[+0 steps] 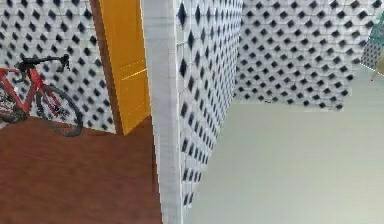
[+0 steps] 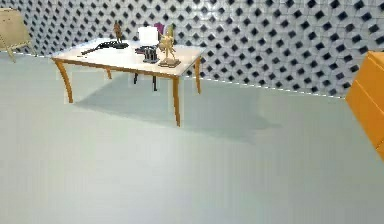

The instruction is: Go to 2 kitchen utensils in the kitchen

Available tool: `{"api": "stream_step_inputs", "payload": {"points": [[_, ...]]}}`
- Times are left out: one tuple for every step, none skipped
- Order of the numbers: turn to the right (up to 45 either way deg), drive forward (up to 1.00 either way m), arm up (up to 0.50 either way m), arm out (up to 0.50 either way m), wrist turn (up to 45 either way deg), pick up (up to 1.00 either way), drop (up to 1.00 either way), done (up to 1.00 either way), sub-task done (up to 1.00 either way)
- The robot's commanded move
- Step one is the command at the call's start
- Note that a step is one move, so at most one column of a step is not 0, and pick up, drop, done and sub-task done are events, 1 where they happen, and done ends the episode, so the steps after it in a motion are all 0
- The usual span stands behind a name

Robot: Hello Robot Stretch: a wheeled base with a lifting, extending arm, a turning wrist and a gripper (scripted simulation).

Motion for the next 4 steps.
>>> {"api": "stream_step_inputs", "payload": {"points": [[-3.0,0.0,0.0,0.0,0.0,0.0,0.0,0.0,0.0],[0.0,0.4,0.0,0.0,0.0,0.0,0.0,0.0,0.0],[-45.0,0.0,0.0,0.0,0.0,0.0,0.0,0.0,0.0],[-15.0,0.0,0.0,0.0,0.0,0.0,0.0,0.0,0.0]]}}
